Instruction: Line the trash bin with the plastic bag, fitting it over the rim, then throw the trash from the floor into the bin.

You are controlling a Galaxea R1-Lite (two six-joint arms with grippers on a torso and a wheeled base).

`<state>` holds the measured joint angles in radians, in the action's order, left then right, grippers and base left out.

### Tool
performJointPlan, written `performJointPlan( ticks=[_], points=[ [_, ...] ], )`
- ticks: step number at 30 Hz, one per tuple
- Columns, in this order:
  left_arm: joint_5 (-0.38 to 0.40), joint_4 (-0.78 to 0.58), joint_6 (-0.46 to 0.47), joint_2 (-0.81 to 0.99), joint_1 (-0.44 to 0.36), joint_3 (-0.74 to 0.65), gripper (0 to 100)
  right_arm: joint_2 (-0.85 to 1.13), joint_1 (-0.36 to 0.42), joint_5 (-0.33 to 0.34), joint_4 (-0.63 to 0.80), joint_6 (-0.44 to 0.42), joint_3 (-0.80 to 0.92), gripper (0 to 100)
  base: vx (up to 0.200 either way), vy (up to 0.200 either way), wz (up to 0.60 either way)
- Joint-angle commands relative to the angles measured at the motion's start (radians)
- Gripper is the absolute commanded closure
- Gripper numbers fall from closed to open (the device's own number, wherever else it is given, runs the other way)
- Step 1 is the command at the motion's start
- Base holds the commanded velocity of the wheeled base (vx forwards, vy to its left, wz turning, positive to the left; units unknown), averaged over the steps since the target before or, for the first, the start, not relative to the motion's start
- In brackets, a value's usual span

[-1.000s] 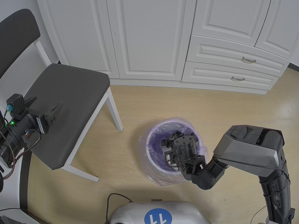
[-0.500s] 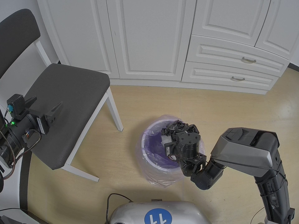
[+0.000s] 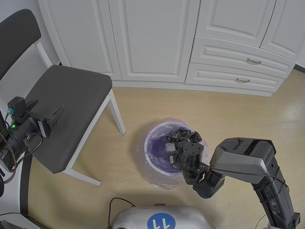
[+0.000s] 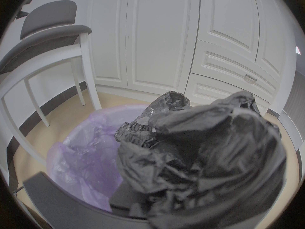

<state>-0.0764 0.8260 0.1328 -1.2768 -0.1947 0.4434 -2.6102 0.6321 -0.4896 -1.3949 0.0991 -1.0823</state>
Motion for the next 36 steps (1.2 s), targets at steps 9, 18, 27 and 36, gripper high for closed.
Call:
performJointPlan(
  ticks=[9, 18, 27, 36],
  points=[
    [0.000, 0.001, 0.001, -0.001, 0.000, 0.000, 0, 0.006, 0.011, 0.002, 0.002, 0.001, 0.021, 0, 0.000, 0.000, 0.00],
    [0.000, 0.001, 0.001, -0.001, 0.000, 0.000, 0, 0.015, 0.011, 0.002, 0.005, 0.001, 0.027, 0, 0.000, 0.000, 0.00],
    [0.000, 0.001, 0.001, -0.003, -0.002, -0.006, 0, 0.128, 0.003, 0.013, 0.007, 0.001, 0.091, 0, 0.000, 0.000, 0.00],
    [-0.002, 0.001, 0.008, 0.007, 0.001, -0.006, 0, 0.573, -0.086, 0.166, 0.071, 0.016, 0.409, 0, 0.000, 0.000, 0.00]
  ],
)
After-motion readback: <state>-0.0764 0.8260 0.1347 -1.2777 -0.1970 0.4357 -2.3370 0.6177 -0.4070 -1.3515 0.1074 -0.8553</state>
